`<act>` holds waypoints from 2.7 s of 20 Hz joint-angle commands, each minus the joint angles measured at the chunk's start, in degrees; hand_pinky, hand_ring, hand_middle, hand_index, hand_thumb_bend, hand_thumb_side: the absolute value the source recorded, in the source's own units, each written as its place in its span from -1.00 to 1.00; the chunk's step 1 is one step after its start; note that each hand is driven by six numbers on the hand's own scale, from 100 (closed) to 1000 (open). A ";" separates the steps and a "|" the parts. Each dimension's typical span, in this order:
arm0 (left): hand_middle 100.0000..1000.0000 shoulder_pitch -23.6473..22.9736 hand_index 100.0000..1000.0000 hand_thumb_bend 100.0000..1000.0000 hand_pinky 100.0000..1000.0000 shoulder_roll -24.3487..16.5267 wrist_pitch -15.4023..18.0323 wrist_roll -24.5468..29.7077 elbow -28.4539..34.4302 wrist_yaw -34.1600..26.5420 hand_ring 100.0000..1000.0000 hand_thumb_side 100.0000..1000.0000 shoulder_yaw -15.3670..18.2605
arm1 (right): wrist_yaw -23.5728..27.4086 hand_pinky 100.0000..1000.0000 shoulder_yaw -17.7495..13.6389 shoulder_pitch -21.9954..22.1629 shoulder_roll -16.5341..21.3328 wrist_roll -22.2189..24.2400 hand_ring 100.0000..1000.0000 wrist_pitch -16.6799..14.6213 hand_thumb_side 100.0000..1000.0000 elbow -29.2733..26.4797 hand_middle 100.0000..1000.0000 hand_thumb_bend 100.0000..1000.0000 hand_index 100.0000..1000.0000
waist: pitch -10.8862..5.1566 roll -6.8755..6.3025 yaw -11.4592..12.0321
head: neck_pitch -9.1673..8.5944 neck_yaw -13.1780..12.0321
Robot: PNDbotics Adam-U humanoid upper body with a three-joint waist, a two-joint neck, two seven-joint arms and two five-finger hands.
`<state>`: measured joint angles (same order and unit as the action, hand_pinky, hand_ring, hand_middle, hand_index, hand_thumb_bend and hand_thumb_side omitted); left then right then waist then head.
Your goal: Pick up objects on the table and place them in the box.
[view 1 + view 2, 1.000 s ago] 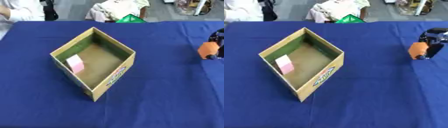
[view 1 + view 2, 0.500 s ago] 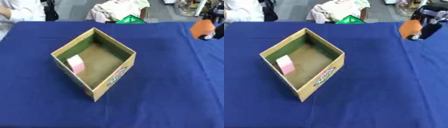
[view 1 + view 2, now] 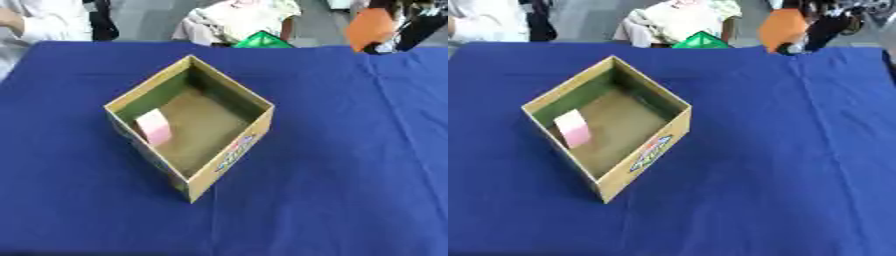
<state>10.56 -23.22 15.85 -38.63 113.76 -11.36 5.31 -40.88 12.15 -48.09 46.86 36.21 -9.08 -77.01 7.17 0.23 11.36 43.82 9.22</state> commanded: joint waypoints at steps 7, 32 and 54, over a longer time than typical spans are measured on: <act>0.40 0.99 0.66 -0.04 0.66 -0.91 0.14 0.44 0.84 -0.36 0.25 0.90 -0.21 | 3.35 -0.23 5.59 -6.31 -3.89 1.37 0.10 1.97 -0.48 -4.44 -0.03 -1.00 0.16 | -1.01 0.19 1.42 | 0.30 2.04; 0.40 0.88 0.66 -0.04 0.66 -0.48 0.06 0.67 0.84 -0.60 0.25 0.91 -0.23 | -0.16 -0.22 15.64 -7.27 -21.34 5.29 0.11 1.46 -0.34 4.00 -0.02 -1.00 0.16 | -1.22 0.71 2.61 | 0.30 1.98; 0.39 0.78 0.66 -0.04 0.66 -0.35 -0.04 0.67 0.84 -0.66 0.24 0.91 -0.22 | -4.16 0.57 15.51 -5.72 -22.16 7.98 0.84 -3.36 0.04 4.90 0.75 -0.28 0.81 | -1.21 0.55 2.45 | 0.30 1.84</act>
<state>10.95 -22.71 15.85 -38.07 113.76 -11.85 4.79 -44.90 28.60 -52.89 23.96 44.22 -12.18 -71.00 6.74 1.15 13.82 43.83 11.19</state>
